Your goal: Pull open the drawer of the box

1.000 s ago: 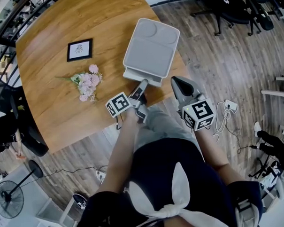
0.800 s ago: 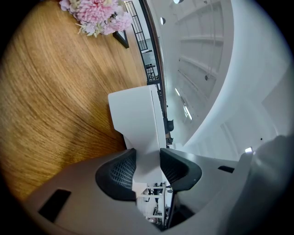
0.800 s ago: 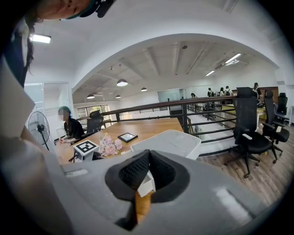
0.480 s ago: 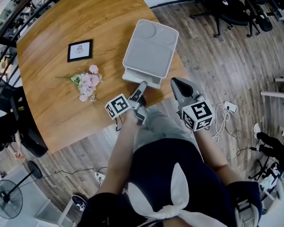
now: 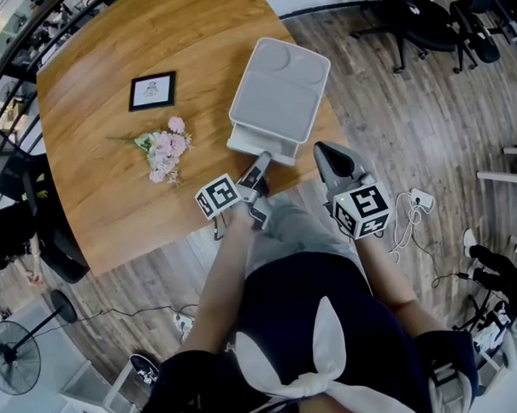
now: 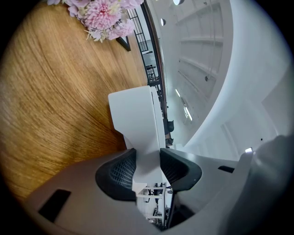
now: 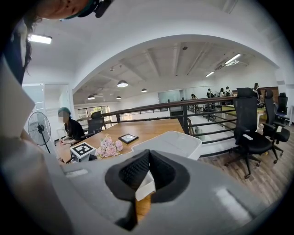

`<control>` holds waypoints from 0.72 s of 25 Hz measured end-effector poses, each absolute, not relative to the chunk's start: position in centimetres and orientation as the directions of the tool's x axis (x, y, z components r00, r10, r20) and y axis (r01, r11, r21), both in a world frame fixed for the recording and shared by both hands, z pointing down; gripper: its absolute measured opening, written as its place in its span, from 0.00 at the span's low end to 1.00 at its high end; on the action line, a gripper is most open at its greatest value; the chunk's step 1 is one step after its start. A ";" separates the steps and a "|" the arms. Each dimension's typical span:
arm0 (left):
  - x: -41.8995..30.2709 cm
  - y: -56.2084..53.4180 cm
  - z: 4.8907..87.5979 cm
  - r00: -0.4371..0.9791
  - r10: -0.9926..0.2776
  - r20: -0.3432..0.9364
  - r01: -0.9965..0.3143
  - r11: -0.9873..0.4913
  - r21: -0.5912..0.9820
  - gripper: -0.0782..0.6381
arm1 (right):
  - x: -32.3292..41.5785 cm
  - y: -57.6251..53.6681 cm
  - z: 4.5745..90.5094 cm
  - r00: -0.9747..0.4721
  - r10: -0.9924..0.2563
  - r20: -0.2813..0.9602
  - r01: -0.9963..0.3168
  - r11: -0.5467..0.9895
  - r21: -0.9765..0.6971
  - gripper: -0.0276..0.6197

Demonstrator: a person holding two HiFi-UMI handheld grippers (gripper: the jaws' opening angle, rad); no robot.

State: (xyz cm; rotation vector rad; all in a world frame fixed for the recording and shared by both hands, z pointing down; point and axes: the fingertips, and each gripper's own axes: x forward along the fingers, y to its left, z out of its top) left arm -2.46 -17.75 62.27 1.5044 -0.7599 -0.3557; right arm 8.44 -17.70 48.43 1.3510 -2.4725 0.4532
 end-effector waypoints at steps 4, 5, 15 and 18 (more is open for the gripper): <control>-2.7 -17.4 62.3 0.727 -0.647 0.229 -0.240 0.073 0.968 0.35 | 9.0 -17.7 48.2 -0.505 -0.770 0.389 -0.858 0.498 -0.128 0.04; -2.7 -17.4 62.3 0.727 -0.647 0.229 -0.240 0.073 0.968 0.35 | 9.1 -17.7 48.2 -0.503 -0.772 0.389 -0.859 0.496 -0.126 0.04; -2.8 -17.0 62.2 0.727 -0.646 0.230 -0.240 0.075 0.968 0.35 | 9.2 -17.7 47.9 -0.493 -0.780 0.385 -0.865 0.487 -0.121 0.04; -2.9 -16.8 62.3 0.727 -0.646 0.232 -0.242 0.075 0.967 0.35 | 9.2 -17.6 47.9 -0.493 -0.782 0.382 -0.866 0.486 -0.122 0.04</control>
